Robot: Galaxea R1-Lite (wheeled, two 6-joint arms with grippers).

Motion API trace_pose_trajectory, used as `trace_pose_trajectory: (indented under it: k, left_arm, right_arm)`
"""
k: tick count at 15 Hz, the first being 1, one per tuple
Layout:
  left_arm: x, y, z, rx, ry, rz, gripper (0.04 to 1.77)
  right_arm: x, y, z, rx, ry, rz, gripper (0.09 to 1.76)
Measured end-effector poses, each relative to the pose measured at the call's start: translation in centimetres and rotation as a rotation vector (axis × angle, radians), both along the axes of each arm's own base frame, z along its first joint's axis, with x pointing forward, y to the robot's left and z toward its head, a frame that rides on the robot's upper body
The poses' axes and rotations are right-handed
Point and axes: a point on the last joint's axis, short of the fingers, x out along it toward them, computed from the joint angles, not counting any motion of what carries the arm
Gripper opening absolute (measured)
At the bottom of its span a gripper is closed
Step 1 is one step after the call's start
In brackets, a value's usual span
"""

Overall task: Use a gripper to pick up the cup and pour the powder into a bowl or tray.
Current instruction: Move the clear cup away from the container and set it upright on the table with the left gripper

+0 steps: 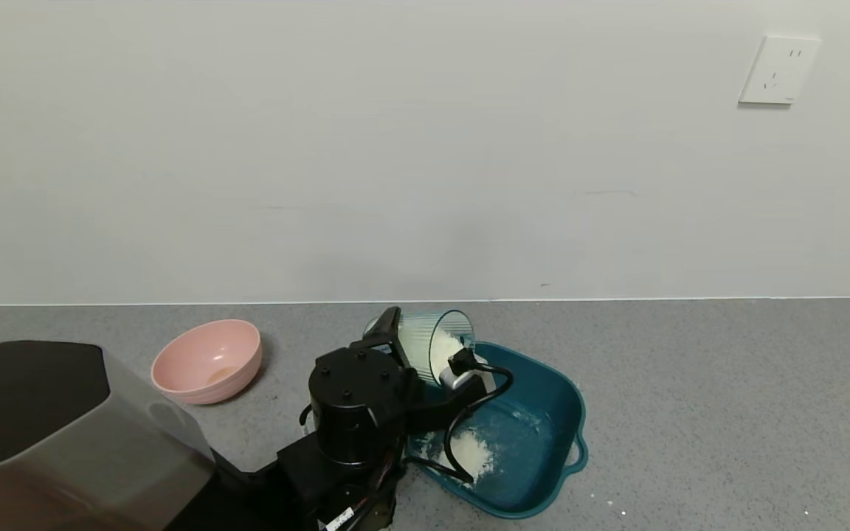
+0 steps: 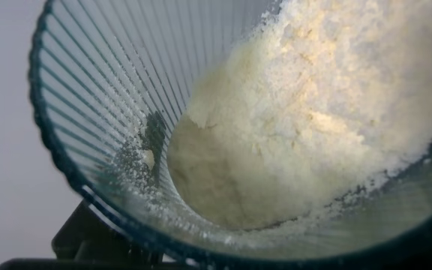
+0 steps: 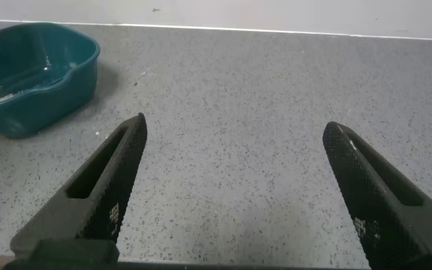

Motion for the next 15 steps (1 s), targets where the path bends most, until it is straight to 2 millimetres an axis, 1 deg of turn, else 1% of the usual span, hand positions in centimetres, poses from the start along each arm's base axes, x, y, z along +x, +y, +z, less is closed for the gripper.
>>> trace_pose_trajectory:
  k: [4, 9, 11, 13, 15]
  left_arm:
    - [1.7, 1.6, 0.7, -0.123, 0.000, -0.053, 1.27]
    - [2.3, 3.5, 2.3, -0.304, -0.010, -0.046, 1.27]
    - [2.5, 4.8, 3.0, -0.401, -0.001, -0.094, 1.27]
    - [2.8, 6.0, 3.7, -0.507, 0.004, -0.101, 1.27]
    - [3.0, 7.2, 4.0, -0.567, 0.013, -0.117, 1.27]
  right_arm:
    - [0.0, 0.0, 0.0, 0.000, 0.000, 0.000, 1.71]
    - [0.0, 0.0, 0.0, 0.000, 0.000, 0.000, 1.71]
    - [0.0, 0.0, 0.0, 0.000, 0.000, 0.000, 1.71]
    - [0.0, 0.0, 0.0, 0.000, 0.000, 0.000, 1.71]
    - [0.0, 0.0, 0.0, 0.000, 0.000, 0.000, 1.71]
